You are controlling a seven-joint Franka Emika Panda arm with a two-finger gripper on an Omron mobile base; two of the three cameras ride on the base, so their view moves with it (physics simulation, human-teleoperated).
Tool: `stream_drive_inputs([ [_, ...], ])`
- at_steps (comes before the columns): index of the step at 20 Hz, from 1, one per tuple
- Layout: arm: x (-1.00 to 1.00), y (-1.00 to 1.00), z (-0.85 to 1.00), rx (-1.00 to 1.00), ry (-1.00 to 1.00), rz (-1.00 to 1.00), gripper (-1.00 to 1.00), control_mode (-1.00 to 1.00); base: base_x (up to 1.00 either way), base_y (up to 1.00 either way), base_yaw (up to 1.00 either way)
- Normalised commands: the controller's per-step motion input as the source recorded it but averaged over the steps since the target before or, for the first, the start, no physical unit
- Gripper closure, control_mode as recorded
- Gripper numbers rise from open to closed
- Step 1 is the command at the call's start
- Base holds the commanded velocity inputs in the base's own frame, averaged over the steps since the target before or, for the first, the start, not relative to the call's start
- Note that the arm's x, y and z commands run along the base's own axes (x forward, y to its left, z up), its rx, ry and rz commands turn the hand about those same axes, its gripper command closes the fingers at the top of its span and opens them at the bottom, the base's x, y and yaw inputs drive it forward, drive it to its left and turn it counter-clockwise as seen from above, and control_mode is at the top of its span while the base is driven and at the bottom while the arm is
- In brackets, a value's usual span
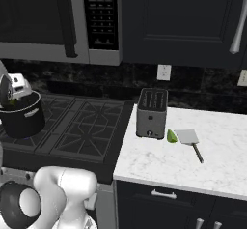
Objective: Put the lime and lemon wedge in the pot. Retrieve the spatula and lightly stir the vegetables in the pot.
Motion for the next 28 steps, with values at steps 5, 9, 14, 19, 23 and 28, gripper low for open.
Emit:
stream_drive_inputs([
  [5, 0.42, 0.6, -0.26, 0.0, 0.0, -0.03, 1.0, -1.0, 0.0, 0.0, 0.0],
  [9, 0.52, 0.43, -0.39, 0.0, 0.0, -0.05, 1.0, -1.0, 0.0, 0.0, 0.0],
  [14, 0.49, 0.35, -0.42, 0.0, 0.0, -0.07, 1.0, -1.0, 0.0, 0.0, 0.0],
  [19, 0.47, 0.17, -0.21, 0.0, 0.0, -0.11, 1.0, -1.0, 0.0, 0.0, 0.0],
  [23, 0.52, 0.0, -0.06, 0.0, 0.07, -0.14, 1.0, -1.0, 0.0, 0.0, 0.0],
  [28, 0.33, 0.08, -0.24, 0.0, 0.1, -0.1, 1.0, -1.0, 0.0, 0.0, 0.0],
])
